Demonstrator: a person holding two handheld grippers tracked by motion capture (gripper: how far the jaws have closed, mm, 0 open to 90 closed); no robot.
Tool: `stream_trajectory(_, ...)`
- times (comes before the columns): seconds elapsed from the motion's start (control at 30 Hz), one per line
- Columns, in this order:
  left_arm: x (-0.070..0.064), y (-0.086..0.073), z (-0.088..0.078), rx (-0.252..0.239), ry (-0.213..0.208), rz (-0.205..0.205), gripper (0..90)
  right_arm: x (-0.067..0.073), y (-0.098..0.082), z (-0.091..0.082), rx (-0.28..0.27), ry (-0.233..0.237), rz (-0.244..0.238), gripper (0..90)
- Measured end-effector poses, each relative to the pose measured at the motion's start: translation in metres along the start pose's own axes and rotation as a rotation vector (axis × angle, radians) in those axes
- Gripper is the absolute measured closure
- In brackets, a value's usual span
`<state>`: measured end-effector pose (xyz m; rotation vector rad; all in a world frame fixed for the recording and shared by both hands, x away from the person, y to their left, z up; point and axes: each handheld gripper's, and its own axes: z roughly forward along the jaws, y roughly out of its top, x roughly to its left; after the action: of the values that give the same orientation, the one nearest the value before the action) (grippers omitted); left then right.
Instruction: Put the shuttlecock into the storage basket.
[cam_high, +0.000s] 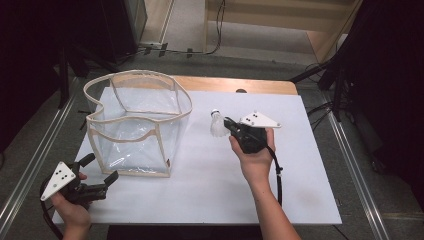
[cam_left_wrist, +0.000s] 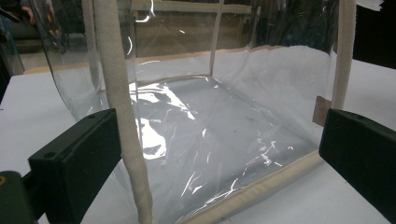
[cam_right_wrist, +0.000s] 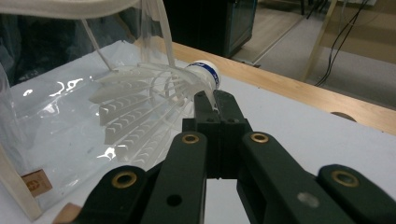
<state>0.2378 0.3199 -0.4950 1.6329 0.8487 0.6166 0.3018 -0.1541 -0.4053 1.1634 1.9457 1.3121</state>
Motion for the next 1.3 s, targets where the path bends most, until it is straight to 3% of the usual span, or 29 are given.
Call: stream_trajectory(1.3,0.001,0.000,0.000,-0.008,-0.003,-0.007,0.0,0.019,0.055,0.008,-0.068,0.052,-0.058,87.6)
